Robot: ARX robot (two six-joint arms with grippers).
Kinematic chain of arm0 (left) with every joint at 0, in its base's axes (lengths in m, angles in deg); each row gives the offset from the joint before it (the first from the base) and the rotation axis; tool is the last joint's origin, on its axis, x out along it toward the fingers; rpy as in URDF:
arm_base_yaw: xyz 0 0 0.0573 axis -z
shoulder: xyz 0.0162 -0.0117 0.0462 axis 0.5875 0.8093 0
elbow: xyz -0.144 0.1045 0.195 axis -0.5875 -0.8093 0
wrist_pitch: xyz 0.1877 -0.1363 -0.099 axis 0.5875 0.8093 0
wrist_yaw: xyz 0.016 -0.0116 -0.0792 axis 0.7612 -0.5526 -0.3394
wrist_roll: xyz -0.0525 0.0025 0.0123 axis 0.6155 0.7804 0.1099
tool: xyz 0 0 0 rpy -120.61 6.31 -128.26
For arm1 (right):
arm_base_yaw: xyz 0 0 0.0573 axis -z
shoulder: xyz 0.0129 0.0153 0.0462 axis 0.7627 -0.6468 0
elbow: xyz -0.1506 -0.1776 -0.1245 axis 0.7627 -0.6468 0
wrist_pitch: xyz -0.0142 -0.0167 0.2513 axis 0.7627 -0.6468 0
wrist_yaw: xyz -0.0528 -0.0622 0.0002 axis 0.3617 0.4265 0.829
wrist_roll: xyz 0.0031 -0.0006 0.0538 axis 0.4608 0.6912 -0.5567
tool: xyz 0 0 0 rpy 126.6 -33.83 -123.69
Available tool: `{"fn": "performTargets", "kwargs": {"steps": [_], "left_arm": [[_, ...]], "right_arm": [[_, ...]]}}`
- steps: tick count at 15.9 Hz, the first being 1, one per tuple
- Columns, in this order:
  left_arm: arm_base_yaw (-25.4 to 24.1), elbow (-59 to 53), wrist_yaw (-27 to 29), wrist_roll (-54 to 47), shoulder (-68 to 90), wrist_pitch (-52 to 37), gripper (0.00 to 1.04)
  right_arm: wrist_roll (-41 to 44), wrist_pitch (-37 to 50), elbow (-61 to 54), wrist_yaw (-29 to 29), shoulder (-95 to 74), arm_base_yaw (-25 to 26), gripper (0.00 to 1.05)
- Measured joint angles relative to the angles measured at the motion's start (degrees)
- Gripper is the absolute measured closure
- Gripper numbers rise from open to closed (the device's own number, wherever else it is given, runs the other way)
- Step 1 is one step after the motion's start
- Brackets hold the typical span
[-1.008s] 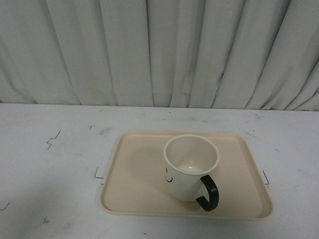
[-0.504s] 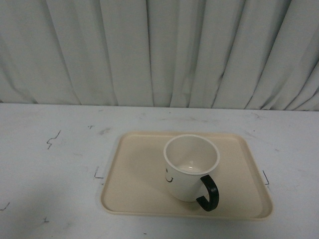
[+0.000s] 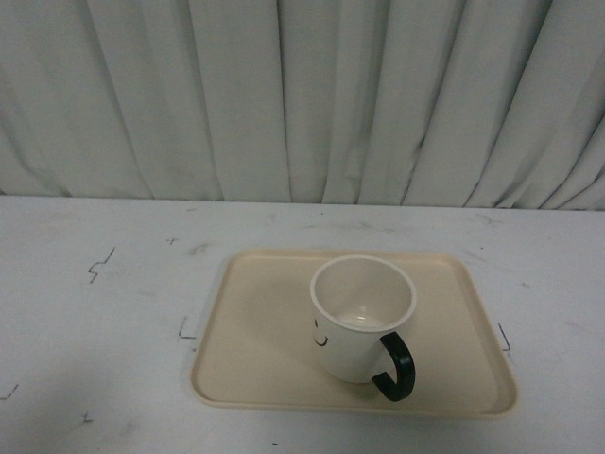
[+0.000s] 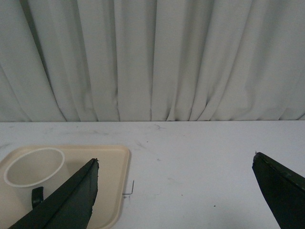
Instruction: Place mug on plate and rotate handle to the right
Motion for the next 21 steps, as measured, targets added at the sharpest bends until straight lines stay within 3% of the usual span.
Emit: {"fn": "performTargets", "kwargs": {"steps": [1, 4, 5, 6, 7, 8, 10, 13, 16, 21], "left_arm": [[0.00, 0.00, 0.00, 0.07, 0.00, -0.02, 1.02], [0.00, 0.00, -0.02, 0.04, 0.00, 0.11, 0.82], [0.00, 0.00, 0.07, 0.04, 0.00, 0.13, 0.65], [0.00, 0.00, -0.33, 0.02, 0.00, 0.07, 0.54], [0.00, 0.00, 0.13, 0.02, 0.00, 0.15, 0.41], [0.00, 0.00, 0.00, 0.02, 0.00, 0.13, 0.29], [-0.04, 0.00, -0.02, 0.00, 0.00, 0.11, 0.05], [-0.04, 0.00, -0.02, 0.02, 0.00, 0.11, 0.07], [-0.04, 0.00, -0.04, 0.02, 0.00, 0.11, 0.07], [-0.04, 0.00, -0.02, 0.02, 0.00, 0.09, 0.07]], "right_arm": [[0.00, 0.00, 0.00, 0.00, 0.00, 0.00, 0.06], [0.00, 0.02, 0.00, 0.00, 0.00, 0.00, 0.06], [1.95, -8.28, 2.60, -7.61, -2.51, 2.69, 0.06], [6.01, -17.16, 7.87, -20.24, -14.14, 7.87, 0.06], [8.26, -19.65, 11.65, -29.68, -23.96, 7.41, 0.06], [10.19, -14.93, 14.08, -33.00, -31.10, 3.93, 0.06], [12.61, -7.89, 22.84, -25.83, -47.39, -0.15, 0.06], [12.46, -9.60, 39.04, -17.22, -70.66, -6.23, 0.06], [6.16, -16.96, 54.42, -16.50, -89.77, -11.74, 0.06], [-4.98, -19.26, 69.00, -12.11, -110.25, -18.08, 0.06]]}}
